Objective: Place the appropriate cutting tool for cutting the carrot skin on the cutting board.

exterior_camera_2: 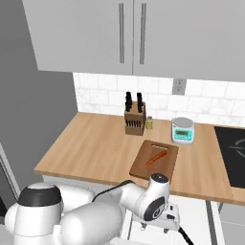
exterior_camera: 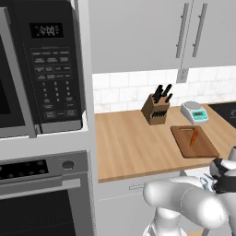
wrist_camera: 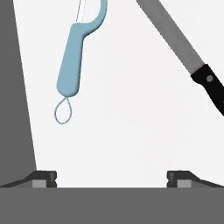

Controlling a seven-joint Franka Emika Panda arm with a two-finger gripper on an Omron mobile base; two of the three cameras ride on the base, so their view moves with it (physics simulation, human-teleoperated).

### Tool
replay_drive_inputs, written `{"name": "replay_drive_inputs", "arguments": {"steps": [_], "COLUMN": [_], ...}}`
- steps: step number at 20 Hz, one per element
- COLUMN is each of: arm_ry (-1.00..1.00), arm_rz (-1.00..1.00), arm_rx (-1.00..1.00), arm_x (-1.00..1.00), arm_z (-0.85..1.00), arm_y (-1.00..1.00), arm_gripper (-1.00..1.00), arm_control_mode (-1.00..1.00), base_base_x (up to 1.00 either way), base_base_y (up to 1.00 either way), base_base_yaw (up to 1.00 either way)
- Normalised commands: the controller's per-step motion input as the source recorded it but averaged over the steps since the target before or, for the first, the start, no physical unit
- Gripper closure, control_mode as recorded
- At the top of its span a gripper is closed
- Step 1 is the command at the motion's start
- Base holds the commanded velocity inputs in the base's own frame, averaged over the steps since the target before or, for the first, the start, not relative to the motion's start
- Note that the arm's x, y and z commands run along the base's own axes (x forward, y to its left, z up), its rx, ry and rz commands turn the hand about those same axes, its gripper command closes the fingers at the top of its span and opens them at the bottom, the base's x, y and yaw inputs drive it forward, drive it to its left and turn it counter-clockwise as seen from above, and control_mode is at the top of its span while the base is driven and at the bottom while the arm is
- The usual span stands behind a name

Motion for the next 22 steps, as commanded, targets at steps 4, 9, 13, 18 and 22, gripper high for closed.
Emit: {"name": "replay_drive_inputs", "arguments": {"steps": [4, 9, 13, 18, 22], "arm_ry": [-0.02, 0.0, -0.03, -0.06, -0.1], "arm_rz": [-0.19, -0.19, -0.17, -0.17, -0.16], "arm_rx": [0.03, 0.05, 0.08, 0.03, 0.0], "arm_x": [0.54, 0.25, 0.06, 0.0, 0.05], "arm_z": [-0.01, -0.11, -0.33, -0.35, -0.12], "arm_y": [-0.14, 0.11, 0.08, 0.0, 0.0], "arm_gripper": [-1.0, -1.0, -1.0, -1.0, -1.0], "arm_control_mode": [-1.0, -1.0, -1.0, -1.0, -1.0], "base_base_x": [0.0, 0.0, 0.0, 0.0, 0.0], "base_base_y": [0.0, 0.0, 0.0, 0.0, 0.0], "base_base_yaw": [0.0, 0.0, 0.0, 0.0, 0.0]}}
